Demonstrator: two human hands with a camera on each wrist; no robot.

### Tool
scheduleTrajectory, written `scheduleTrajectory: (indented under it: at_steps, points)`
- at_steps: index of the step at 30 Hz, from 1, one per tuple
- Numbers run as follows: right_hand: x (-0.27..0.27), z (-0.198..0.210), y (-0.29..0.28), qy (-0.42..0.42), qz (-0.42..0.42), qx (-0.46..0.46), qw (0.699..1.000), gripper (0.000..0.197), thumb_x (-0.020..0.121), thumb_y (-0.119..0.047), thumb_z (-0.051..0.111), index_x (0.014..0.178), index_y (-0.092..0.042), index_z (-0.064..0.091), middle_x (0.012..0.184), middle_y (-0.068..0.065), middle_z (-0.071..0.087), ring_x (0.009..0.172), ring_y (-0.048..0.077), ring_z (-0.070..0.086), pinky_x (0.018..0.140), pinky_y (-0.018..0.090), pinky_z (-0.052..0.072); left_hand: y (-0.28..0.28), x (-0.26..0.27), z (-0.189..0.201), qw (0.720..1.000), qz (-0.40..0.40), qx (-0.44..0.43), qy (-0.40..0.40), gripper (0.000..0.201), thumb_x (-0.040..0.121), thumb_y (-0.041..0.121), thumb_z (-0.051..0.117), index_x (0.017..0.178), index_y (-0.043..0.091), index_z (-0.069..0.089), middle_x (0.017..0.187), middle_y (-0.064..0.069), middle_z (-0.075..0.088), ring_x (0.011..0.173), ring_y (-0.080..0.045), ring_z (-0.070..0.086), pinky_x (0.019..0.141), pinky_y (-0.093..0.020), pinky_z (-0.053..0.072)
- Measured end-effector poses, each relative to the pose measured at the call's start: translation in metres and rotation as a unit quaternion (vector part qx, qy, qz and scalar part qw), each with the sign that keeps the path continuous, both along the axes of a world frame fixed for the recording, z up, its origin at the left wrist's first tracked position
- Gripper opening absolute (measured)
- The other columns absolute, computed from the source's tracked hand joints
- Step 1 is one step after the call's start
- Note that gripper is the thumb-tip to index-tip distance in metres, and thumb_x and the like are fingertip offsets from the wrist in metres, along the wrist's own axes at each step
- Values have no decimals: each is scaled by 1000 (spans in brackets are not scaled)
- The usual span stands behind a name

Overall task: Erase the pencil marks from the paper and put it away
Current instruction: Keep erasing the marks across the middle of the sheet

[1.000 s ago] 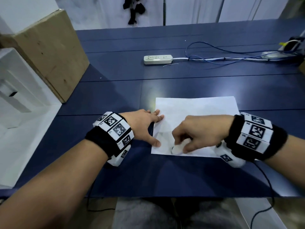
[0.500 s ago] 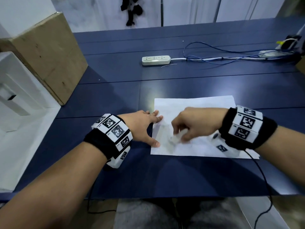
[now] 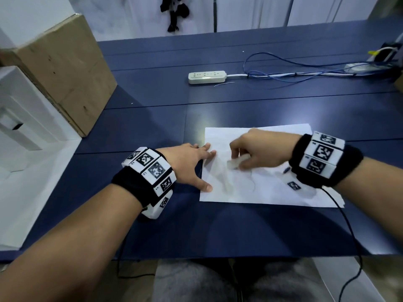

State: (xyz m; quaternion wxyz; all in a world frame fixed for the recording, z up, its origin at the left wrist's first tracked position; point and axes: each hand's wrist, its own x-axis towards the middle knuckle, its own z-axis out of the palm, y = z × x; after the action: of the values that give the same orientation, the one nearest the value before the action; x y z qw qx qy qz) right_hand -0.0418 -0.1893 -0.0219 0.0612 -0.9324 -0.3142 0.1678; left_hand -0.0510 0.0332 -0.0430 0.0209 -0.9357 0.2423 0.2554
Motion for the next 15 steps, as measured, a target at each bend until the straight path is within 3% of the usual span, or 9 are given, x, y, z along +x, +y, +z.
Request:
scheduleTrajectory:
  at_steps: [3,6,8,11,15]
  points:
    - [0,-1,-2,-23,-12,10,1000,21,83,-30,70,101,-21,65,76,-12,57,76,14,52,68,27,41,-1,0,0,1000,-1,-1,-6,108,73,71,65,155,34,6,162,17,-3,149,-13,5,120,-40,17]
    - [-32,-5,7,82,75,16,994,21,80,-29,74,99,-22,66,83,-3,67,73,13,57,68,25,46,1,0,-2,1000,2,-8,-3,109,71,72,66,155,34,7,162,16,-2,149,-15,6,120,-41,17]
    - [-39,-5,10,116,90,12,989,23,80,-32,75,101,-24,68,84,-1,69,74,13,59,68,24,47,0,1,-3,1000,1,-7,-4,109,71,72,65,155,34,6,162,15,-2,149,-16,6,120,-42,17]
    - [-16,-2,5,69,40,15,997,23,79,-33,76,100,-26,69,82,-3,69,71,6,57,66,21,46,-1,0,-2,1000,-2,-2,-5,108,72,72,64,155,34,6,162,15,-2,149,-16,5,120,-41,17]
    - [14,1,-5,-2,-46,-4,999,17,81,-35,72,95,-26,66,77,-12,62,78,13,58,74,37,53,-1,0,0,1000,0,4,-8,108,73,72,64,155,32,7,162,15,-2,149,-16,6,120,-41,18]
